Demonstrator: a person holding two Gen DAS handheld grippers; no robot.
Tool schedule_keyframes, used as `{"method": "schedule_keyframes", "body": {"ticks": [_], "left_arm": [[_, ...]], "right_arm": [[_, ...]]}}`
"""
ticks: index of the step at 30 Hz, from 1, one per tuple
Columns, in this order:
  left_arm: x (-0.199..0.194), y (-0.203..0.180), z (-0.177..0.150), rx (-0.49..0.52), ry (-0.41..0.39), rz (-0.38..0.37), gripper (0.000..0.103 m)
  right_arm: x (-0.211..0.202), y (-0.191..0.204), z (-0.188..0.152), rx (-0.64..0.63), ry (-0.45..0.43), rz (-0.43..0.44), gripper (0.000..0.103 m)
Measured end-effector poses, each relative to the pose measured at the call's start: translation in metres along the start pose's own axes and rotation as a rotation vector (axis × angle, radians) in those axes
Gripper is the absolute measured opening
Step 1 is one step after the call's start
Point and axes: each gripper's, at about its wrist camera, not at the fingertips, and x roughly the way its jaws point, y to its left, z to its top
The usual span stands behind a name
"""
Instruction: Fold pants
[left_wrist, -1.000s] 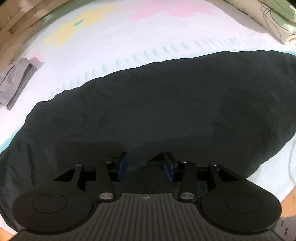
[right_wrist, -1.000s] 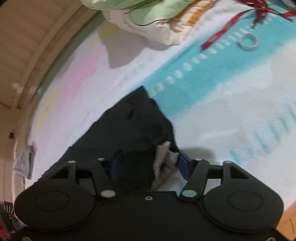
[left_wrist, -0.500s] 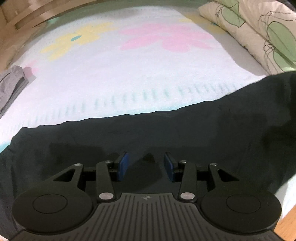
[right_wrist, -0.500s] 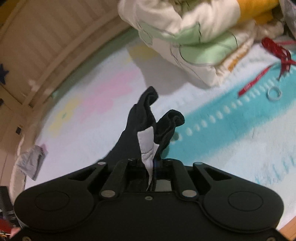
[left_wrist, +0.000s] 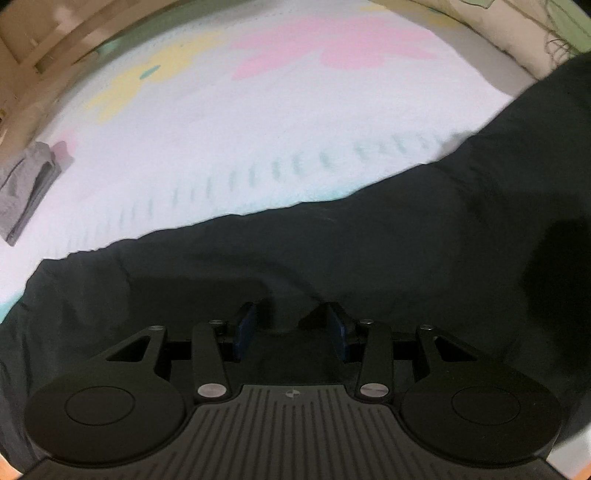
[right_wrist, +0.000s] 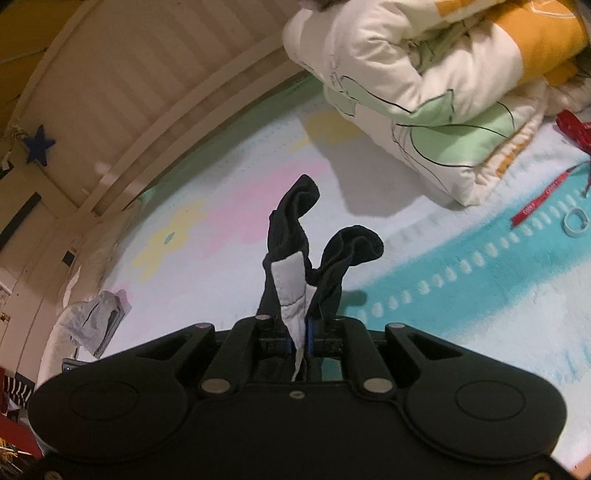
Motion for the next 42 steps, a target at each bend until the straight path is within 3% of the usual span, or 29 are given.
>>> {"method": "schedule_keyframes", "body": {"ticks": [3,10,13,23,30,37,40,42], "left_arm": [[-0.008,0.001,-0.012,0.015,0.026,-0.07,0.041],[-0.029,-0.004,-0.054,0.143,0.027,-0.122,0.041],[-0.033,0.015,-0.051,0.131,0.022,-0.147,0.041],[-0.044,0.166,-0.027,-0.213,-0.073,0.072,0.041],[-0.046,0.238,-0.041,-0.345,-0.057,0.144,0.041],[-0.051,0.274,-0.07,-0.405,-0.036,0.179,0.041],[-0.053,0.288,-0.083,-0.415,-0.034,0.178,0.041],[-0.051,0.293,-0.087,-0.418,-0.03,0.175,0.041]], "right_arm": [[0.002,0.002,0.001,0.004,0.0,0.009,0.016],[0.004,0.004,0.003,0.008,0.003,0.006,0.016],[0.003,0.016,0.004,-0.018,-0.001,0.023,0.016],[0.026,0.126,-0.019,-0.193,0.052,0.213,0.016],[0.084,0.219,-0.083,-0.356,0.192,0.337,0.016],[0.147,0.273,-0.155,-0.554,0.367,0.317,0.017],[0.161,0.282,-0.182,-0.65,0.431,0.318,0.025],[0.165,0.285,-0.193,-0.68,0.478,0.345,0.055]]}}
